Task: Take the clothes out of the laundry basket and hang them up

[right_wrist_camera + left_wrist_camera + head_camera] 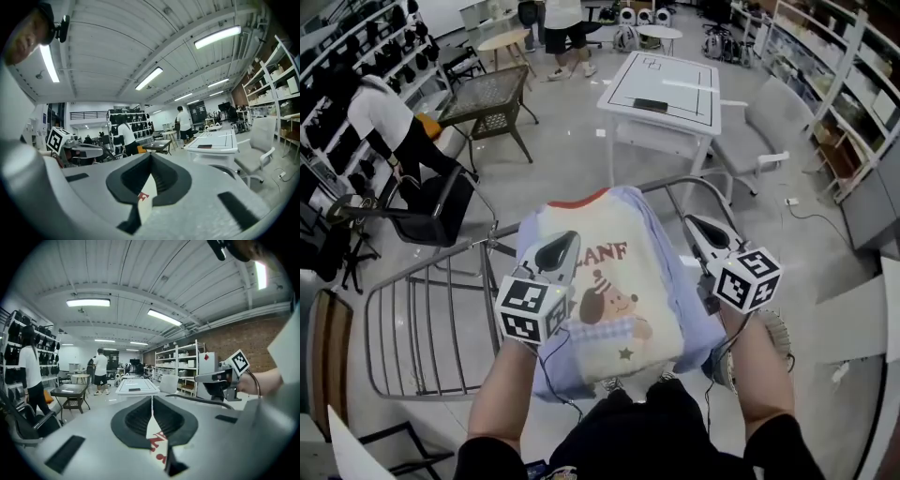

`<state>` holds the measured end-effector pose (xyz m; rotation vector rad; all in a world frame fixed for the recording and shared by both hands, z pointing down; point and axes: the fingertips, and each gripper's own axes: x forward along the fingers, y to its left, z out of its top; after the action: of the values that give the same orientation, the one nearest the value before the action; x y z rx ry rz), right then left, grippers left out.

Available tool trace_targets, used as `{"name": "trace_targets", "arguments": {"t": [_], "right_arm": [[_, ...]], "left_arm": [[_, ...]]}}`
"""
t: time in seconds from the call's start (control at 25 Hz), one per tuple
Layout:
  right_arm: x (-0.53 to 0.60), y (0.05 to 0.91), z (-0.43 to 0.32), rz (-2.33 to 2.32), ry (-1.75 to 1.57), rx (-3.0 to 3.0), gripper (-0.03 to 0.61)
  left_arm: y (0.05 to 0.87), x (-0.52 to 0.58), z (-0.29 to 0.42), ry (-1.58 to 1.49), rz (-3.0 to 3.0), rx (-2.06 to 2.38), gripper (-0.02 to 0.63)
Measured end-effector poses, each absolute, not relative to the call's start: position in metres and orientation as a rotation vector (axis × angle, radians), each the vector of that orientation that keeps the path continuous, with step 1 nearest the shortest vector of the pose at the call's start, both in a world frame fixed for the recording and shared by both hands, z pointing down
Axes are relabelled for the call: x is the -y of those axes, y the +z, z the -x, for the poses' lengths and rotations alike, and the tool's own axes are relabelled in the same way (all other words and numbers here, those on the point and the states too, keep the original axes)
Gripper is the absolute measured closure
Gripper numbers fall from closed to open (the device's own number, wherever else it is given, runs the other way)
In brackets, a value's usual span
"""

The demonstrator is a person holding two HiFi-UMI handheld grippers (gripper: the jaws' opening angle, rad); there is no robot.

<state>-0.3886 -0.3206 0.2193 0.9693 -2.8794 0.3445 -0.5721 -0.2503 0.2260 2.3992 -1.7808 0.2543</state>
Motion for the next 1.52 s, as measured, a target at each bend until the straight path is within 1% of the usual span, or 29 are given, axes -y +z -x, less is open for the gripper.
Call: {"name": "trace_targets", "arguments": {"t": [0.36, 0.68, 0.88, 1.24, 1.52], "right_arm": [[0.268, 0.196, 0.293, -1.027, 0.328, 2.923, 0.572], [0.213, 0.202, 0.191, -1.001, 0.342, 2.929, 0.572], [0.184, 0.211, 0.152, -0.989, 0.388, 2.931, 0.572], [0.137, 0.218, 0.135, -1.055, 0.417, 2.916, 0.574], [0.088, 0.217, 0.138, -1.214, 0.426, 2.855, 0.574]], "left_arm": [[0.213, 0.216, 0.476, 0.228, -2.443, 1.743, 0.600], [0.215, 0.166, 0.370, 0.225, -2.418, 1.771, 0.601], [0.227, 0.128, 0.322, 0.237, -2.387, 1.732, 0.601], [0.232, 0.088, 0.292, 0.253, -2.445, 1.645, 0.601], [0.230, 0.052, 0.291, 0.221, -2.544, 1.496, 0.601]]}}
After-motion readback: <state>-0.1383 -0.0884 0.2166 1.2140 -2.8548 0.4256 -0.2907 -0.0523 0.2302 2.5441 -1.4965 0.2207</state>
